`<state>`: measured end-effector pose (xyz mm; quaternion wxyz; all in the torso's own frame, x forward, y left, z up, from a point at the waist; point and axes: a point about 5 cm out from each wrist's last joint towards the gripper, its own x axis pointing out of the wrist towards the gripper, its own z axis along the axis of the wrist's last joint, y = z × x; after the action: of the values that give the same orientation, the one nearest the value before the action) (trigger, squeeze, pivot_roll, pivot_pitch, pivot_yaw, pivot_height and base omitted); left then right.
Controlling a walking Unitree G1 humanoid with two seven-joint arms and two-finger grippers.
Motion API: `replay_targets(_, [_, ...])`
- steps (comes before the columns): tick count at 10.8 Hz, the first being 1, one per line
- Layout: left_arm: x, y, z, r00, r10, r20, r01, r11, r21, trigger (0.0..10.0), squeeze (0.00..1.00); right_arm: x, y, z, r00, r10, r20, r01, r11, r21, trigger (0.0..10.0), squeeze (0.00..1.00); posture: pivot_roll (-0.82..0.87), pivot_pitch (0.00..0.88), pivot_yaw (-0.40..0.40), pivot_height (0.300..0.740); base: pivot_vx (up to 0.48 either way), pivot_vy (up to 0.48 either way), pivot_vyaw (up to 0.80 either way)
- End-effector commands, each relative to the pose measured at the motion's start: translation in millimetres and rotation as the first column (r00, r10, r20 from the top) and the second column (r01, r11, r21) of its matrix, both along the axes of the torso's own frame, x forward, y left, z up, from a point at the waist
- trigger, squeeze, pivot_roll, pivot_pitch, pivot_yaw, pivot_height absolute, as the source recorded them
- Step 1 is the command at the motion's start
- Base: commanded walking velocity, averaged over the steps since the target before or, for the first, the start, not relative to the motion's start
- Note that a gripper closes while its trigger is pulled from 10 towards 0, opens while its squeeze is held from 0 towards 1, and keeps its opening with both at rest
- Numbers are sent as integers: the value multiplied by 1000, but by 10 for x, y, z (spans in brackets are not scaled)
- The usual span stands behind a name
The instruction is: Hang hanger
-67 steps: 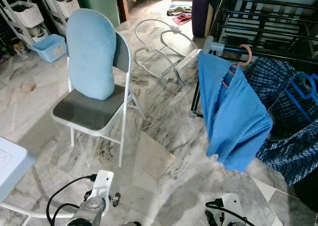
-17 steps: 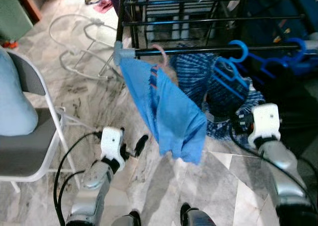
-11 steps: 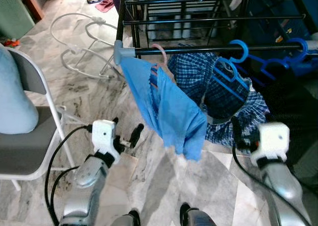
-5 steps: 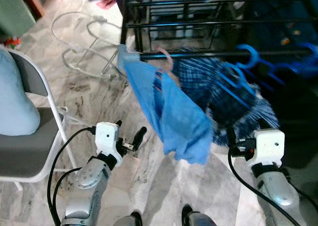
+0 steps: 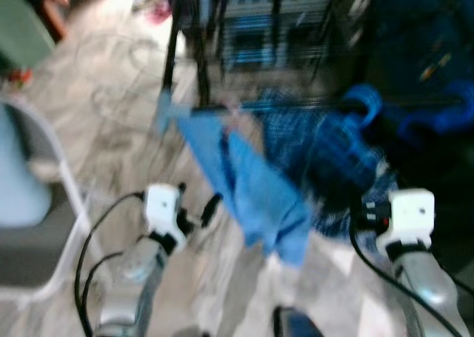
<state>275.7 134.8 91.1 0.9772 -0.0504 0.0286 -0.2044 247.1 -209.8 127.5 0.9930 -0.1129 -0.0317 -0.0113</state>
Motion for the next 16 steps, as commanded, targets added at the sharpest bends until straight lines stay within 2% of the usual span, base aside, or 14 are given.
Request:
replay_targets(1, [-42, 108, -81, 999, 24, -36, -23, 1000, 18, 10000, 0, -25, 75, -57, 999, 27, -22, -27, 1000, 11, 10000, 0, -112, 228, 68, 740, 0, 0, 0])
replay_targets(4, [-79, 95, -117, 999, 23, -47, -22, 1000, 21, 10000, 0, -43, 101, -94, 998, 51, -43, -51, 999, 4, 10000, 0, -113, 223, 60, 740, 0, 0, 0])
replay_targets(6, [-81, 103, -144, 998, 23, -59, -21, 999, 24, 10000, 0, -3, 187, -111, 993, 103, -54, -103, 995, -11, 10000, 0, -109, 215, 67, 740, 0, 0, 0])
replay_targets(9, [-15, 116, -160, 995, 50, -91, -51, 999, -6, 10000, 0, 204, 201, -3, 994, 112, -12, -112, 994, -15, 10000, 0, -106, 214, 80, 740, 0, 0, 0])
replay_targets(12, [-6, 97, -161, 995, 44, -92, -44, 999, -6, 10000, 0, 362, 238, -27, 982, 181, -49, -182, 983, -14, 10000, 0, -98, 204, 85, 740, 0, 0, 0])
replay_targets(14, [-8, 96, -163, 995, 46, -93, -47, 999, -3, 10000, 0, 452, 157, -85, 978, 185, -98, -185, 983, 1, 10000, 0, -84, 207, 88, 740, 0, 0, 0])
replay_targets(16, [-13, 92, -165, 994, 44, -95, -45, 999, -2, 10000, 0, 521, 67, -83, 976, 187, -112, -192, 981, -33, 10000, 0, -81, 208, 89, 740, 0, 0, 0])
